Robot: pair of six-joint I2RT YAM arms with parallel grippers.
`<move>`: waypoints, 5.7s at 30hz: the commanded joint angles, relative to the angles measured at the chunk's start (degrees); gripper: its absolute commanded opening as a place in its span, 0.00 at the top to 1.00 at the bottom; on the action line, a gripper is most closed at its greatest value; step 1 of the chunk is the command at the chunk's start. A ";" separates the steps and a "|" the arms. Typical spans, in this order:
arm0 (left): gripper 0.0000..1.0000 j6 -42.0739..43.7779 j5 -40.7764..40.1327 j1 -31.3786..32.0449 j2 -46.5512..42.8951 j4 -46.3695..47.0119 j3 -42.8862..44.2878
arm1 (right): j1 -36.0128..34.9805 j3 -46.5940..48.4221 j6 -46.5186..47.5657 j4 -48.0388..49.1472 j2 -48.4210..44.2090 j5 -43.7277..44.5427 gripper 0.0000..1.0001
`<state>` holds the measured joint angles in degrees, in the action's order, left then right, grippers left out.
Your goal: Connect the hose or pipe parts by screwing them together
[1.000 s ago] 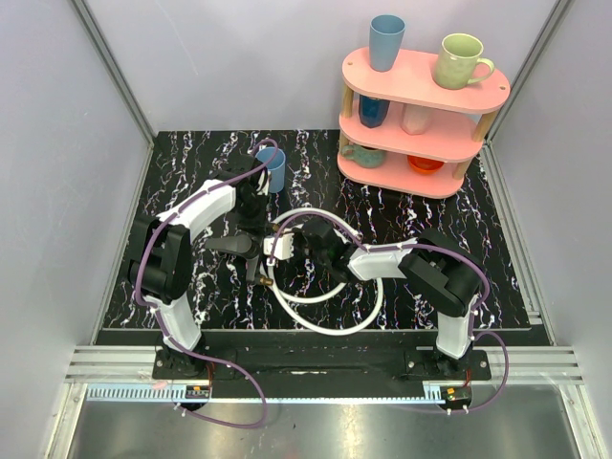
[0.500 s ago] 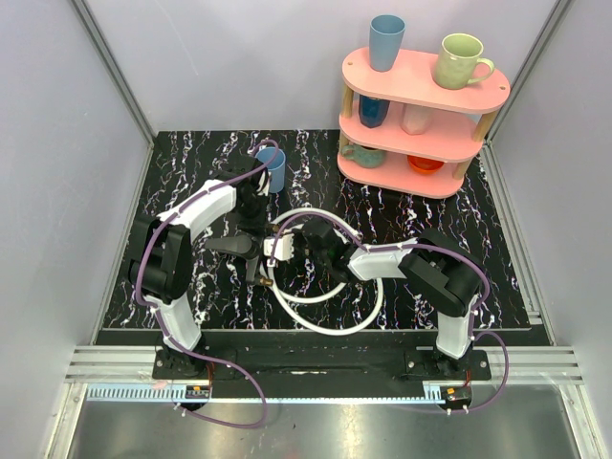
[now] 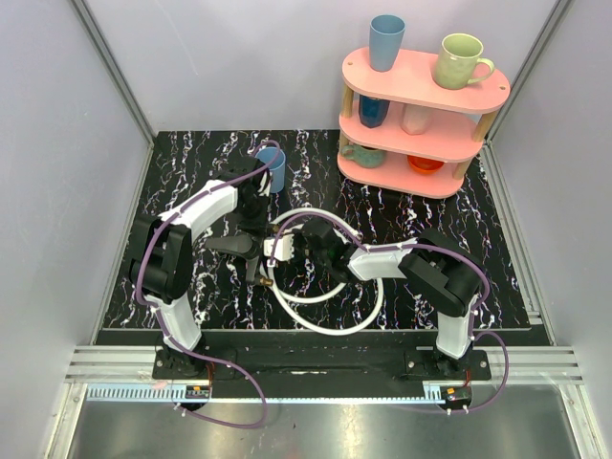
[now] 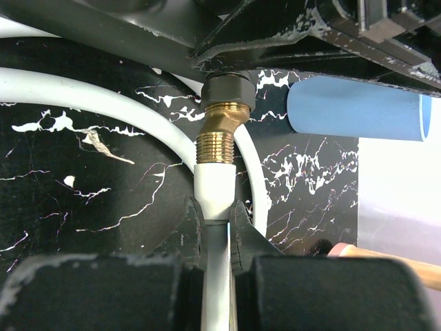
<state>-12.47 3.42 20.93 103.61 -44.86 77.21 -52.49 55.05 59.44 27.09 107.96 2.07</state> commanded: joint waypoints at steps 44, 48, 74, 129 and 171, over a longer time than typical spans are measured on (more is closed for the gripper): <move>1.00 0.78 9.59 1.66 0.27 0.21 -1.10 | 1.07 4.28 -5.21 1.91 -0.38 -0.66 1.00; 1.00 1.48 10.29 1.57 0.45 0.21 -1.27 | 1.69 2.61 -4.86 3.75 -1.17 -1.18 1.00; 1.00 0.78 8.27 1.92 0.54 0.30 -0.57 | 2.13 2.08 -6.62 -4.42 -4.08 -7.61 1.00; 0.94 6.05 2.64 5.18 4.50 -1.37 -0.48 | 4.76 -4.25 -11.28 -1.08 -11.90 -5.40 1.00; 1.00 1.57 1.50 3.59 -6.05 -0.05 -1.71 | 4.76 1.03 -5.30 -7.06 -6.71 -15.86 1.00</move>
<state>-10.98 2.70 24.77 101.56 -45.74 74.83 -47.83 53.84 53.80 17.28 101.10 -11.94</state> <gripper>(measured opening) 0.378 0.088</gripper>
